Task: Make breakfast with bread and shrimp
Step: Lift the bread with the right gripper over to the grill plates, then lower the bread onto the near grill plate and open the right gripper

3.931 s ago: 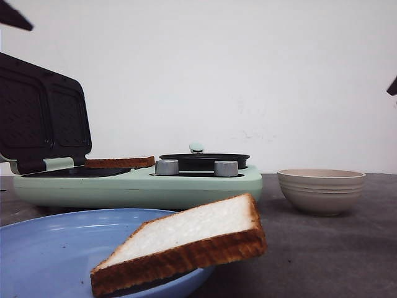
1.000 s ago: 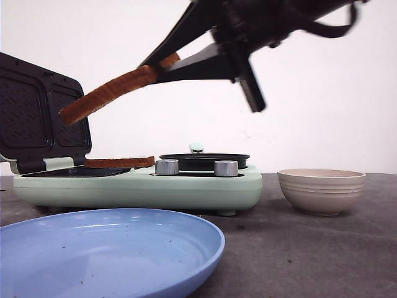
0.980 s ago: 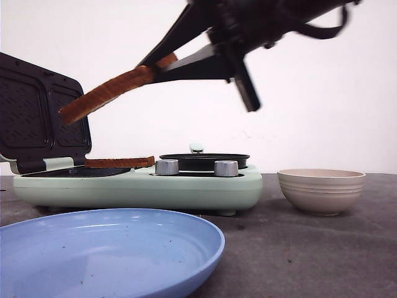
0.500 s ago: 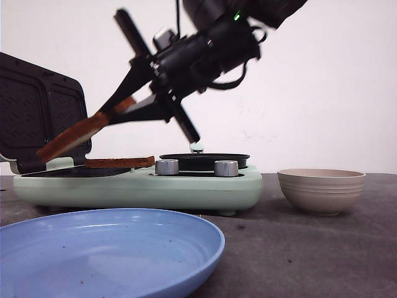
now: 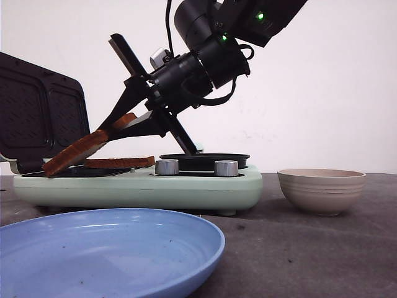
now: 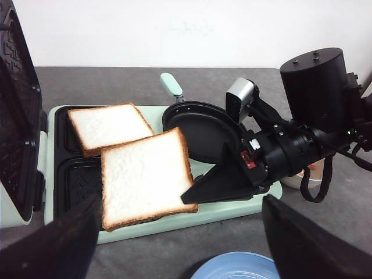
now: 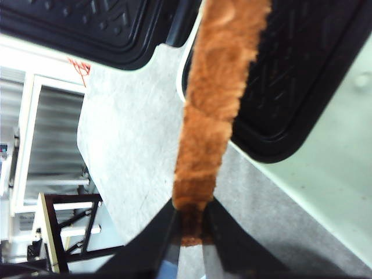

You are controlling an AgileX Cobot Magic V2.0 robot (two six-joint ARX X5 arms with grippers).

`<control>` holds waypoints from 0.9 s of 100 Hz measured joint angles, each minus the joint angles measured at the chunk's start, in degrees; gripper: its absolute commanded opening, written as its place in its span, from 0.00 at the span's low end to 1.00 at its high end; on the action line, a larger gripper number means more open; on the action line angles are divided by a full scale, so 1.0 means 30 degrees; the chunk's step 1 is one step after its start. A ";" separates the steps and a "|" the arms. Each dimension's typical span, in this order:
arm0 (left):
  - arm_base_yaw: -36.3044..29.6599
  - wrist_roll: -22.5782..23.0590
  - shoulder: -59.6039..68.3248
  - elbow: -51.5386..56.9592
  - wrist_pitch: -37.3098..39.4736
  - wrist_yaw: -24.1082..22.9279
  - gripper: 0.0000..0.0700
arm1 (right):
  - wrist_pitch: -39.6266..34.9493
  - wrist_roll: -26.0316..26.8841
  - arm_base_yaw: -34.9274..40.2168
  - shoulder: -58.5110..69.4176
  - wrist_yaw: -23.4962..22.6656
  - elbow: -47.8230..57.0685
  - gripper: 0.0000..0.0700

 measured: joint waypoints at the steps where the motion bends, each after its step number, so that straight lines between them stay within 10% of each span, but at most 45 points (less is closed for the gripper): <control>1: 0.0000 0.0000 0.0000 0.0000 0.0000 0.0000 0.67 | 0.0007 0.0000 -0.0007 0.0000 0.0000 0.0000 0.00; 90: 0.0000 0.0000 0.0000 0.0000 0.0000 0.0000 0.67 | 0.0495 0.0729 -0.0138 0.0000 0.0058 0.0036 0.00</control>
